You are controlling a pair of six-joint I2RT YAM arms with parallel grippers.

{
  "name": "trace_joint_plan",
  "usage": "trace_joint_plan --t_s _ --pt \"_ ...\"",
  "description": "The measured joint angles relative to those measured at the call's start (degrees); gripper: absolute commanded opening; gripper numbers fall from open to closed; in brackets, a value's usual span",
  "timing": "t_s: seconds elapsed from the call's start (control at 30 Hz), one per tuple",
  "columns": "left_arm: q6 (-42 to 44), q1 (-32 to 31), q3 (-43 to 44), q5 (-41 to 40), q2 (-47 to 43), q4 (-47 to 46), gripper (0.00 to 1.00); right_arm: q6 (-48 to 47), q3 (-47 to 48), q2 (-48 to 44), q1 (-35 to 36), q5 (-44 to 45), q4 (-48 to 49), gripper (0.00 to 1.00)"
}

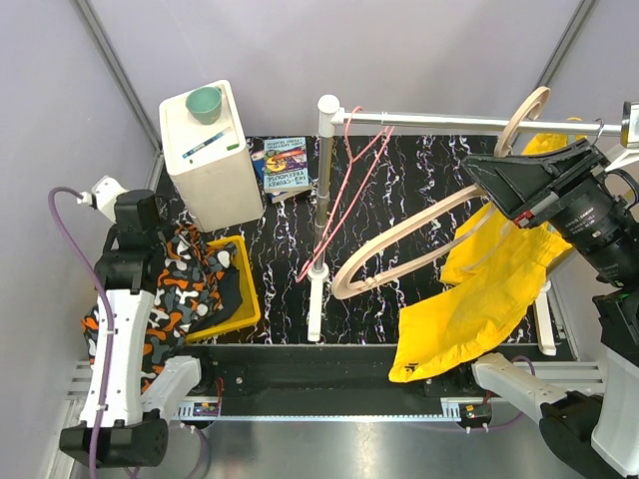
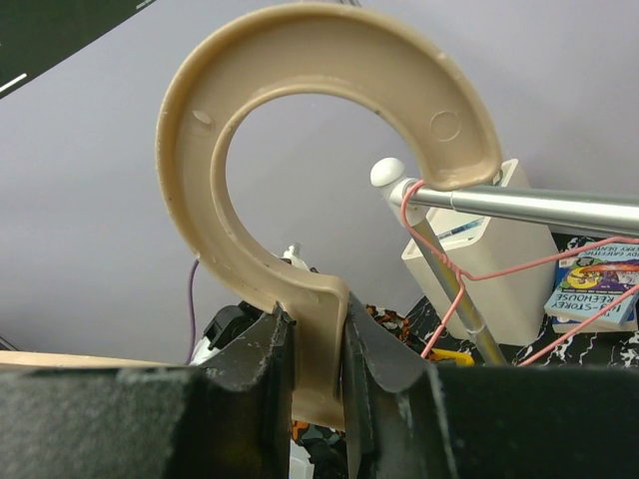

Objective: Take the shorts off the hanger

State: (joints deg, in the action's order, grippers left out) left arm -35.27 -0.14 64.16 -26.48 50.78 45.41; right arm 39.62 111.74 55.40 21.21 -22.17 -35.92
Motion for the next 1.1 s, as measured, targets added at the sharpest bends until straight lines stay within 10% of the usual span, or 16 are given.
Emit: trace_joint_plan --t_s 0.2,0.27,0.6,1.1 --pt "-7.61 6.19 -5.73 8.07 -0.17 0.07 0.06 0.59 -0.02 0.35 0.00 -0.07 -0.20 0.00" --pt "-9.11 6.38 -6.49 8.92 0.09 0.55 0.33 0.74 -0.02 0.44 0.00 -0.26 -0.20 0.00" --pt "-14.78 6.58 -5.97 9.49 -0.55 4.85 0.97 0.76 -0.96 0.48 0.00 -1.05 -0.20 0.00" --pt "-16.61 6.58 12.13 9.84 -4.50 12.87 0.99 -1.03 -1.31 0.66 0.00 -0.74 -1.66 0.00"
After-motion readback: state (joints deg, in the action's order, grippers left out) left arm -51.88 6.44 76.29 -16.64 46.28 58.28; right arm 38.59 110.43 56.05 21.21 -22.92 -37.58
